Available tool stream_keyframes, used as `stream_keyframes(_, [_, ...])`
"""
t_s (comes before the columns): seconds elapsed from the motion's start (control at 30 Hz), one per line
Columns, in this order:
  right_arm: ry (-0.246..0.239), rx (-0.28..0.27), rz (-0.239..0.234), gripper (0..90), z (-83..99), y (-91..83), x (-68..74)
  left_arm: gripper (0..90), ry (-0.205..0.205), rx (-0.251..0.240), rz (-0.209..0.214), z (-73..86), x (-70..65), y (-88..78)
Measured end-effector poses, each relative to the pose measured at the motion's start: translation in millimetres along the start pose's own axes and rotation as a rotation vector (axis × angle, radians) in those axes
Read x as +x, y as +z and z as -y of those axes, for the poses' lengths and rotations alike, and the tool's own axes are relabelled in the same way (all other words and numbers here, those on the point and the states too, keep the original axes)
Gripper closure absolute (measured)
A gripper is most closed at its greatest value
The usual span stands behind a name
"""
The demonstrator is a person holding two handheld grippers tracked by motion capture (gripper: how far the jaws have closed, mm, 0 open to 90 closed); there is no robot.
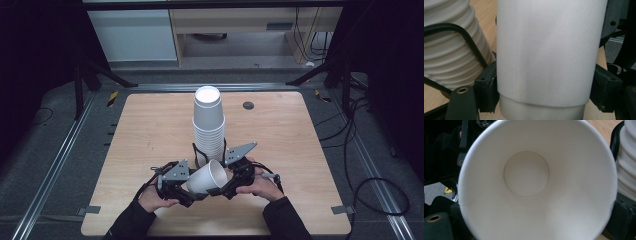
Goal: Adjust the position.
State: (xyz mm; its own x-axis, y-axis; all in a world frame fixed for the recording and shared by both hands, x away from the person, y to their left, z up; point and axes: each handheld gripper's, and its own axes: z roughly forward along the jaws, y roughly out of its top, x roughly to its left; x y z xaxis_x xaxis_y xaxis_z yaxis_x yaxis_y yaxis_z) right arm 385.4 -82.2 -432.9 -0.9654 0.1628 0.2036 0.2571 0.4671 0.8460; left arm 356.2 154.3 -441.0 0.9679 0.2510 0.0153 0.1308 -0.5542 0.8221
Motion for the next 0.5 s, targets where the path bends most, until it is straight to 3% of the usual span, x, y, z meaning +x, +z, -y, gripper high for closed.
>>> stream_keyframes(0.5, [-0.008, -0.005, 0.018, 9.4, -2.5, -7.9, 0.5, 16.4, -0.011, 0.005, -0.001, -0.3, 0.3, -0.9])
